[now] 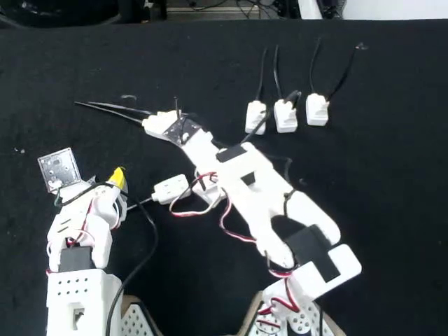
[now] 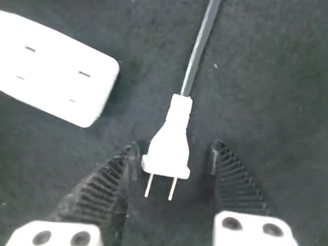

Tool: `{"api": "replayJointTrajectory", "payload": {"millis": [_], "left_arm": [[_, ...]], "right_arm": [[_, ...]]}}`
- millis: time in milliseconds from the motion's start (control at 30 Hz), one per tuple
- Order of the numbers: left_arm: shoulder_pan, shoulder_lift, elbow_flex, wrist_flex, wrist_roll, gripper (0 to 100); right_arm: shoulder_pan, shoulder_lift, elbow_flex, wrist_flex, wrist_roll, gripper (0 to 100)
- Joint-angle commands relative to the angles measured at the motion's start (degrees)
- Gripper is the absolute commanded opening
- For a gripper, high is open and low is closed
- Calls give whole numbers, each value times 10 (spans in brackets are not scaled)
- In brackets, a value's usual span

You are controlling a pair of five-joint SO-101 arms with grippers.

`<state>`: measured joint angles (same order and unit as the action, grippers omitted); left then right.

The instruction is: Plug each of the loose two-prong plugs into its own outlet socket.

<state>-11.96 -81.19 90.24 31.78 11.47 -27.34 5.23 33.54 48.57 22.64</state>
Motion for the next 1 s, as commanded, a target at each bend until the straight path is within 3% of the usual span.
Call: {"api": "replayJointTrajectory", "payload": {"millis": [0, 67, 167, 333, 600, 767, 967], "left_arm": [[-4, -7, -15, -8, 3, 188], [-4, -7, -15, -8, 3, 188], [-4, -7, -15, -7, 3, 188], [-4, -7, -15, -7, 3, 188], [-4, -7, -15, -7, 3, 188], [-5, -7, -15, -7, 3, 188], [-5, -7, -15, -7, 3, 188]], "right_arm": [[-1, -5, -33, -7, 3, 211], [0, -4, -33, -7, 3, 167], [3, -1, -32, -7, 4, 11], [19, -36, -30, 38, 4, 11], [46, -243, 24, 153, -3, 11], [88, -302, 105, 160, -2, 13], [90, -305, 182, 165, 38, 166]]}}
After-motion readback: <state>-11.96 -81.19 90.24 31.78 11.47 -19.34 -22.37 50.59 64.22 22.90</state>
